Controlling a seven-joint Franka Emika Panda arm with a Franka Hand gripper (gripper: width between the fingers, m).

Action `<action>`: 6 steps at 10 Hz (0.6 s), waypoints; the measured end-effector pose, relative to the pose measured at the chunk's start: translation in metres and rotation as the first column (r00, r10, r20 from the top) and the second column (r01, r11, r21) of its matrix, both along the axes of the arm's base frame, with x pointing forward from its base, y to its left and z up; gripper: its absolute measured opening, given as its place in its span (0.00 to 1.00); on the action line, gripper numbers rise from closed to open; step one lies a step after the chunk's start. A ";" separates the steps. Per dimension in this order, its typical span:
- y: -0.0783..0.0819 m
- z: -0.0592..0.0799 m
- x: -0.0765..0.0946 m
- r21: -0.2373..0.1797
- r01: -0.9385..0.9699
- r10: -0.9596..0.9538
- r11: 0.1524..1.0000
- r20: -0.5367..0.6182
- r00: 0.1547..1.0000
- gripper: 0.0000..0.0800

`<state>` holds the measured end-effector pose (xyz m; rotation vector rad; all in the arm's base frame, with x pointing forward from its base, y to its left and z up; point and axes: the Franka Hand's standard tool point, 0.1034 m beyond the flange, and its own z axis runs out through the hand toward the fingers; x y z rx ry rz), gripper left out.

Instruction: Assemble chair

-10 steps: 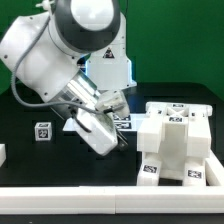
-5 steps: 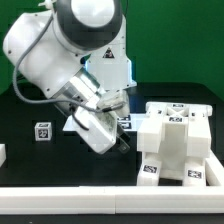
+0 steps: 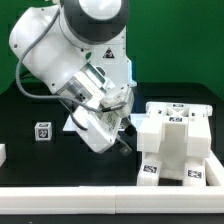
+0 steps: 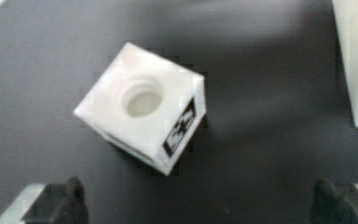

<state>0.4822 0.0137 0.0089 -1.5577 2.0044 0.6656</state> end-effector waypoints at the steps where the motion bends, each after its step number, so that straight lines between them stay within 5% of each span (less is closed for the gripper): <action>1: 0.004 -0.001 -0.005 0.030 0.011 -0.011 0.999 0.003 1.000 0.80; 5: 0.004 -0.004 -0.018 0.241 0.036 -0.041 0.970 0.015 0.999 0.81; 6: 0.000 -0.007 -0.019 0.236 0.048 -0.052 0.971 0.007 0.999 0.81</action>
Offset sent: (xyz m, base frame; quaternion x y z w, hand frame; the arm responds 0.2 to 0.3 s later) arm 0.0016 0.0084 0.0045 -0.0142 -0.1209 0.0119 0.9925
